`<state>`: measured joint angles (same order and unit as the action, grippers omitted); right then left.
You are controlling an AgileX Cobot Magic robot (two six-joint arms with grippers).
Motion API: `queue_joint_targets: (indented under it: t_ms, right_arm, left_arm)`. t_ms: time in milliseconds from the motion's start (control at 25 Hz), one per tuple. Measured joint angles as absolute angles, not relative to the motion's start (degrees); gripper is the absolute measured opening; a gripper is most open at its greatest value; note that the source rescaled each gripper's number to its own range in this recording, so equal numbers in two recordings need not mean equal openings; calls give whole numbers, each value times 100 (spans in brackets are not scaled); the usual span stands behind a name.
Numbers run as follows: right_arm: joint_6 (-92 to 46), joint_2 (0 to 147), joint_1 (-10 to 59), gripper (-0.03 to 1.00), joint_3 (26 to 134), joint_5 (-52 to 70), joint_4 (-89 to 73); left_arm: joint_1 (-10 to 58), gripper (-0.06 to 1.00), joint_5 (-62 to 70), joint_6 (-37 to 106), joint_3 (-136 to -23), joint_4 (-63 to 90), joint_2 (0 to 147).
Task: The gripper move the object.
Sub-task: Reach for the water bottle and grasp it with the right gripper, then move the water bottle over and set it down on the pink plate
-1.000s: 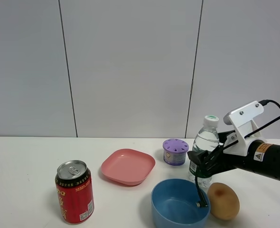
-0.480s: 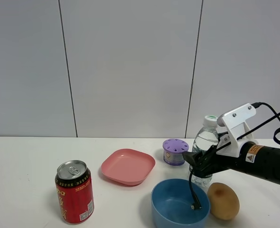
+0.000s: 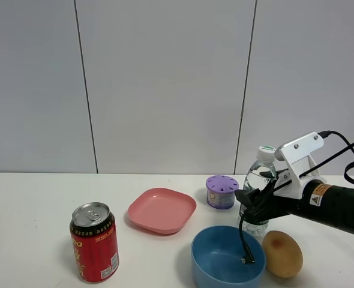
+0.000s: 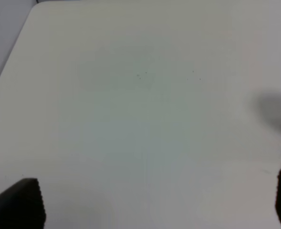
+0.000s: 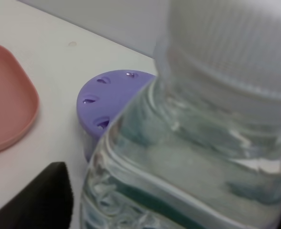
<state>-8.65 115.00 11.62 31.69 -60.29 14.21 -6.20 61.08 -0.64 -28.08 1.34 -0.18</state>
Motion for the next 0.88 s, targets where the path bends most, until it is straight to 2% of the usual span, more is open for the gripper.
queue_joint_targets:
  t_ms: [120,880]
  right_arm:
    - [-816,11500,1162,3,3169,-6041,1426]
    - [370,11147,1360,0,3164,-6197,1858]
  left_arm:
    - [-620,100,6108,-64,-2808,134,-18]
    - [-620,100,6108,-64,-2808,134,-18]
